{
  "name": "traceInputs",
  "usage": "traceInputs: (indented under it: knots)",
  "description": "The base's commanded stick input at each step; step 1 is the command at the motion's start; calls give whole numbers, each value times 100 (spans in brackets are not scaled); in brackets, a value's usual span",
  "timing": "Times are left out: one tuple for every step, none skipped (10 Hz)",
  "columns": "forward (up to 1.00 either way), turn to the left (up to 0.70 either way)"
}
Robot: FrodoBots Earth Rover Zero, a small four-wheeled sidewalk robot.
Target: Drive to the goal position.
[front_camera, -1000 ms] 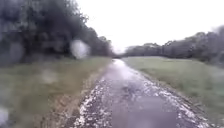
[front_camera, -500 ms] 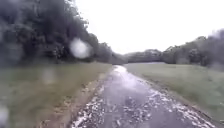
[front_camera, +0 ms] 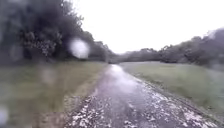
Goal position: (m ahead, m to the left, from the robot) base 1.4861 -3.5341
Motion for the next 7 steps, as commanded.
traceInputs:
  knots:
    - [70,0]
    - [70,0]
    - [70,0]
    - [70,0]
    - [70,0]
    - [70,0]
    - [70,0]
